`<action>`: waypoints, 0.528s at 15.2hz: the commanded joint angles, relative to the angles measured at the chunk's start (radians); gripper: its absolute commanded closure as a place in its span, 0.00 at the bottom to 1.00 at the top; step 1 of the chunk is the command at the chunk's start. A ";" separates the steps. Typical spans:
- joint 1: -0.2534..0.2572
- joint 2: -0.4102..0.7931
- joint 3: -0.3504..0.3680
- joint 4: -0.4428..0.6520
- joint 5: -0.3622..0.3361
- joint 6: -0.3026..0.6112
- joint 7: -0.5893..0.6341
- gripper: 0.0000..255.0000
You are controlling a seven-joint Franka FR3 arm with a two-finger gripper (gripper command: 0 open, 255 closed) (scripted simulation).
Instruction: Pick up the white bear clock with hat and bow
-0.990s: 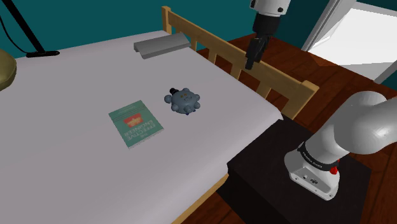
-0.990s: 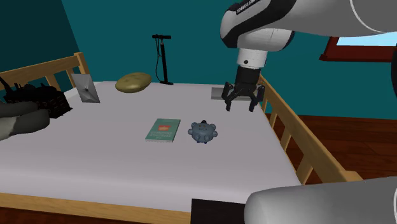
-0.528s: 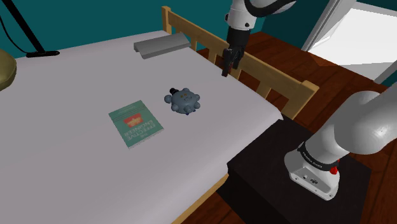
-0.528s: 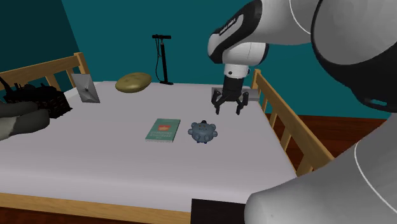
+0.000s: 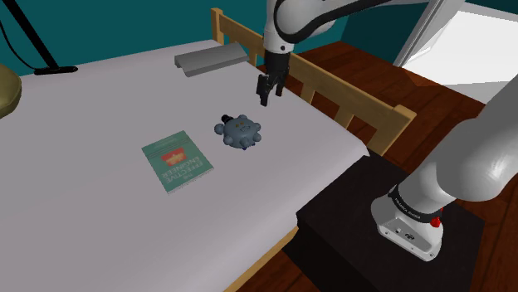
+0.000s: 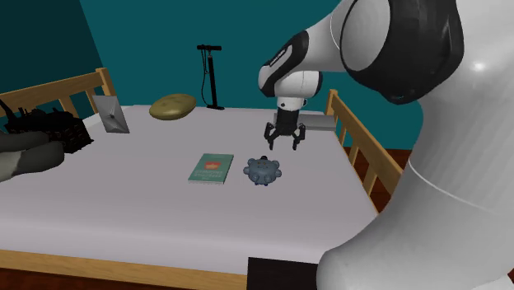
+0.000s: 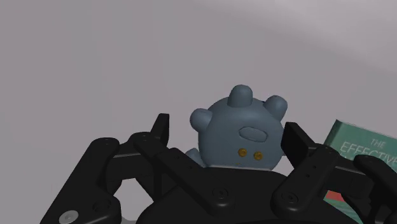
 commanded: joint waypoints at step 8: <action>0.042 0.356 0.008 0.311 -0.067 0.045 0.074 0.00</action>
